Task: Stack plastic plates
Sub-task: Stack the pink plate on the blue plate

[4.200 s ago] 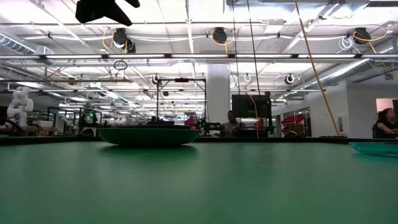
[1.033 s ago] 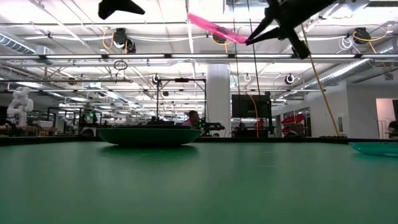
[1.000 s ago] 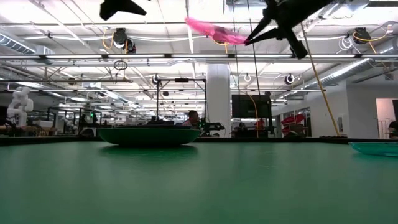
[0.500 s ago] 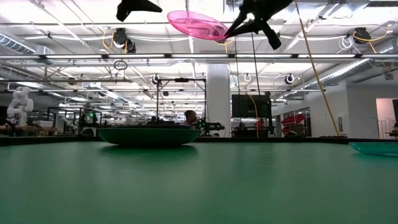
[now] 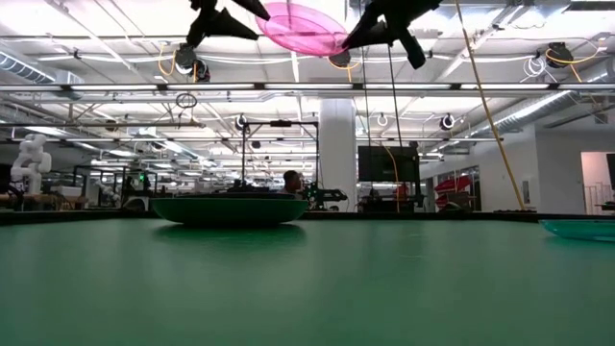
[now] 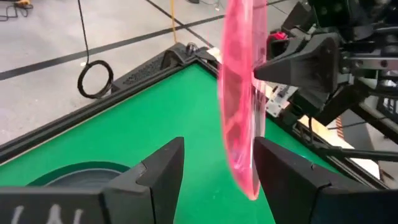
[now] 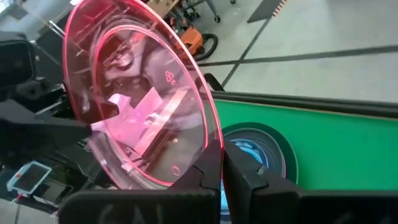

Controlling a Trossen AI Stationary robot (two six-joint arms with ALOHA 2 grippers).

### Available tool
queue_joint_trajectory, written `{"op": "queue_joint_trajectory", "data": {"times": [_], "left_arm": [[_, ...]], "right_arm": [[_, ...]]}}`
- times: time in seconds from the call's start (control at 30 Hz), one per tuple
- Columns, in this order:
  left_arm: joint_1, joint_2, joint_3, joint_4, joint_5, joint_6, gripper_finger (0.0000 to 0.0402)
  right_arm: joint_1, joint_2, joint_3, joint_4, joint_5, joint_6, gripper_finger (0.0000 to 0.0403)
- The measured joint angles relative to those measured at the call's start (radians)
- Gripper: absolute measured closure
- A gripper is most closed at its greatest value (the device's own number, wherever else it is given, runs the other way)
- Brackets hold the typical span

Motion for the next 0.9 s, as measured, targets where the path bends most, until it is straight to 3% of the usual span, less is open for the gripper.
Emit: {"op": "queue_joint_trajectory", "data": {"times": [0.1, 0.33, 0.47, 0.77, 0.9], "left_arm": [[0.000, 0.021, 0.005, 0.067, -0.003, 0.004, 0.0230], [0.000, 0.038, 0.002, 0.099, -0.003, -0.015, 0.0345], [0.000, 0.039, 0.002, 0.107, -0.003, -0.016, 0.0384], [0.017, 0.039, 0.002, 0.107, -0.003, -0.051, 0.0394], [0.038, 0.036, 0.002, 0.105, -0.002, -0.053, 0.0394]], "right_arm": [[0.000, 0.000, 0.000, 0.021, -0.002, -0.043, 0.0403], [-0.001, 0.000, 0.000, 0.026, -0.002, -0.086, 0.0397], [-0.002, 0.000, 0.000, 0.024, -0.002, -0.090, 0.0379], [-0.025, -0.045, -0.001, -0.044, -0.043, -0.072, 0.0303], [-0.048, -0.086, -0.001, -0.171, -0.092, -0.016, 0.0264]]}}
